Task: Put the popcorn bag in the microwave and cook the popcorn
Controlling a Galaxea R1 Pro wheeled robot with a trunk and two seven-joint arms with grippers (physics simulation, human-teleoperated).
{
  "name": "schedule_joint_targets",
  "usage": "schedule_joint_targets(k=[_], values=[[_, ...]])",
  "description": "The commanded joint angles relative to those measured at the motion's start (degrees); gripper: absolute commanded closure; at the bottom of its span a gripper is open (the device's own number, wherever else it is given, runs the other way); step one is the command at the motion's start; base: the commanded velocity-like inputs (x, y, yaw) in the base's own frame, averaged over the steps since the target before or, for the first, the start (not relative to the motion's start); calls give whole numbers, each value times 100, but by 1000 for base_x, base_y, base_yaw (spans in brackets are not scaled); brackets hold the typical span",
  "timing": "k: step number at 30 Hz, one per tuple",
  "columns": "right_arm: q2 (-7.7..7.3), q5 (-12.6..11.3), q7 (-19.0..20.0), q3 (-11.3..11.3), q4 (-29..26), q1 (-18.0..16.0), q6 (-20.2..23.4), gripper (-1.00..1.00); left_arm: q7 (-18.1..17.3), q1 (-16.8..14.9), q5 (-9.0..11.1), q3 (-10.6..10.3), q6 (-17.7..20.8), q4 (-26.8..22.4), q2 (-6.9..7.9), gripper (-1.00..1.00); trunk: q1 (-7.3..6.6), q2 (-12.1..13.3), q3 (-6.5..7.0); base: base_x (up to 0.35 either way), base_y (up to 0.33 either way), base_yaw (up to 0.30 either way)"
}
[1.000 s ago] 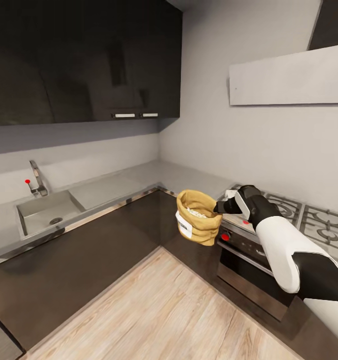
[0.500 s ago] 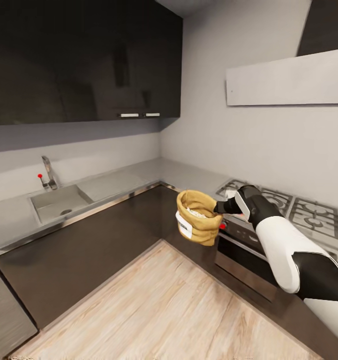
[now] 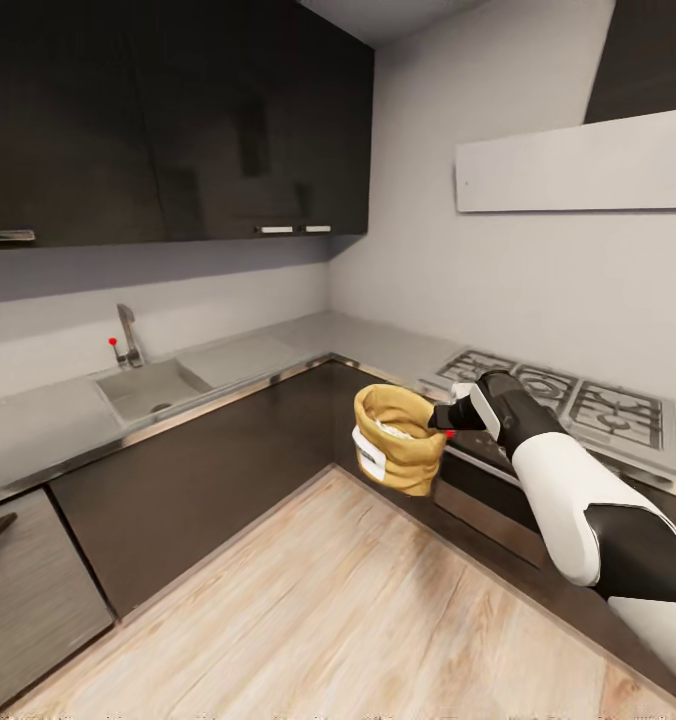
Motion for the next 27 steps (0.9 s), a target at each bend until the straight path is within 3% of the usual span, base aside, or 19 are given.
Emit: schedule_joint_targets(k=[1, 11, 18, 27], values=[[3, 37, 32, -31, -5, -4, 24, 100, 5, -1, 6, 34, -7, -4, -2, -100, -2, -7, -8, -318, 178, 0], [-30, 44, 32, -36, -25, -4, 242, 100, 5, -1, 6, 28, -7, -6, -2, -100, -2, -7, -4, -308, 186, -21], [-32, 46, 32, -37, -30, -4, 242, 100, 0, -1, 6, 19, -7, -5, -2, -100, -2, -7, 19, -280, 173, -242], [-80, 49, 32, -36, -25, -4, 244, 100, -4, -1, -2, 1, -7, -7, -2, -100, -2, -7, 50, -26, 14, -263]])
